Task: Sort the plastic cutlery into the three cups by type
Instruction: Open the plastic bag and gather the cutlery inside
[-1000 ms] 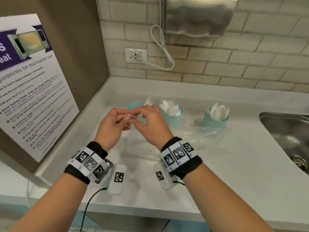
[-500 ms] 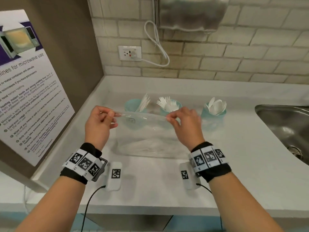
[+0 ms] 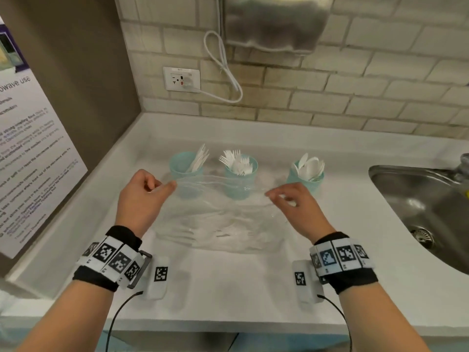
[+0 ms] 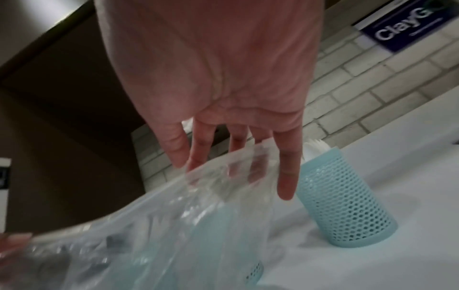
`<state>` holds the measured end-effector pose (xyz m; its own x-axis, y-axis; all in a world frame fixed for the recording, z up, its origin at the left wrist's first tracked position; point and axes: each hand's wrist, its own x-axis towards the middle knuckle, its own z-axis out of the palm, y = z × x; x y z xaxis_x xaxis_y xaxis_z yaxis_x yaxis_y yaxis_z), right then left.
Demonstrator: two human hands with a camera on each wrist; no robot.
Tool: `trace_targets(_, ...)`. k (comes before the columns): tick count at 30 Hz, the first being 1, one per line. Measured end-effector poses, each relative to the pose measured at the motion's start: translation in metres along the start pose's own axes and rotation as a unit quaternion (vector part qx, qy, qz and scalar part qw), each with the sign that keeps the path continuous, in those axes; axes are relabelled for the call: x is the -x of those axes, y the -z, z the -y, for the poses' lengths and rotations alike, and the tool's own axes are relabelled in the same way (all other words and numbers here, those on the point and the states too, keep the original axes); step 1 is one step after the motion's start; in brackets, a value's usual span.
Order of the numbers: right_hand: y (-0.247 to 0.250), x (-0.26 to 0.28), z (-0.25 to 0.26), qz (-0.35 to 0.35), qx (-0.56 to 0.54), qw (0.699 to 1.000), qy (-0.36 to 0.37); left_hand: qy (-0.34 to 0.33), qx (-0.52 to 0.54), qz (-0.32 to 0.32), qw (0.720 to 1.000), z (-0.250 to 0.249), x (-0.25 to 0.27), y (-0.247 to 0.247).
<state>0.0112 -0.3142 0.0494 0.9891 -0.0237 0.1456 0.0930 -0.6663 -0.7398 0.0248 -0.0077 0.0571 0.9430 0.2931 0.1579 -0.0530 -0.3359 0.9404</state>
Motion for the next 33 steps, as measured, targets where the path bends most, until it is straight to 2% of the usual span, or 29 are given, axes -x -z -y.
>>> trace_targets(3, -0.011, -0.001, 0.0, -0.026, 0.041, 0.998, -0.045, -0.065, -0.074, 0.004, 0.995, -0.006, 0.007, -0.003)
trace_targets(5, -0.015, -0.001, 0.004, -0.042, 0.07, 0.996, -0.038, -0.116, -0.1, 0.056, 0.987, -0.006, 0.009, -0.002)
trace_targets(7, -0.018, 0.0, 0.007, -0.038, 0.106, 0.993, -0.022, -0.137, -0.147, 0.125, 0.972, -0.004, 0.012, 0.0)
trace_targets(10, -0.013, 0.001, 0.012, -0.064, 0.152, 0.986, -0.02, -0.162, -0.243, 0.172, 0.941, -0.004, 0.014, 0.001)
trace_targets(13, 0.001, 0.006, 0.017, -0.128, 0.232, 0.964, -0.028, -0.142, -0.315, 0.218, 0.913, -0.007, 0.017, 0.005)
trace_targets(15, 0.008, 0.01, 0.015, -0.144, 0.247, 0.958, -0.035, -0.107, -0.319, 0.227, 0.914, -0.013, 0.019, 0.003)
trace_targets(17, 0.011, 0.012, 0.012, -0.108, 0.209, 0.971, -0.034, -0.052, -0.315, 0.205, 0.925, -0.014, 0.021, -0.003)
trace_targets(18, 0.01, 0.013, 0.01, -0.074, 0.199, 0.976, -0.04, -0.026, -0.328, 0.174, 0.928, -0.015, 0.022, -0.007)
trace_targets(20, 0.008, 0.015, 0.007, -0.028, 0.219, 0.974, -0.055, -0.014, -0.369, 0.105, 0.923, -0.014, 0.023, -0.012)
trace_targets(21, 0.006, 0.014, 0.004, -0.017, 0.234, 0.97, -0.062, -0.011, -0.372, 0.104, 0.922, -0.012, 0.024, -0.014)
trace_targets(22, 0.004, 0.013, 0.001, -0.006, 0.241, 0.968, -0.075, -0.005, -0.367, 0.13, 0.921, -0.008, 0.024, -0.017)
trace_targets(23, 0.001, 0.011, -0.002, 0.013, 0.239, 0.966, -0.094, 0.015, -0.347, 0.177, 0.921, -0.003, 0.025, -0.02)
trace_targets(25, -0.006, 0.008, -0.006, 0.065, 0.183, 0.971, -0.14, 0.078, -0.212, 0.263, 0.938, 0.004, 0.028, -0.027)
trace_targets(27, -0.014, 0.006, -0.006, 0.092, 0.072, 0.976, -0.182, 0.121, -0.071, 0.304, 0.942, 0.009, 0.034, -0.037)
trace_targets(29, -0.022, 0.005, -0.006, 0.092, -0.056, 0.97, -0.217, 0.149, 0.009, 0.284, 0.947, 0.011, 0.038, -0.046)
trace_targets(31, -0.027, 0.002, -0.005, 0.066, -0.188, 0.951, -0.238, 0.191, 0.096, 0.23, 0.949, 0.009, 0.038, -0.054)
trace_targets(33, -0.029, 0.0, -0.005, 0.031, -0.329, 0.901, -0.281, 0.235, 0.165, 0.188, 0.939, 0.008, 0.036, -0.059)
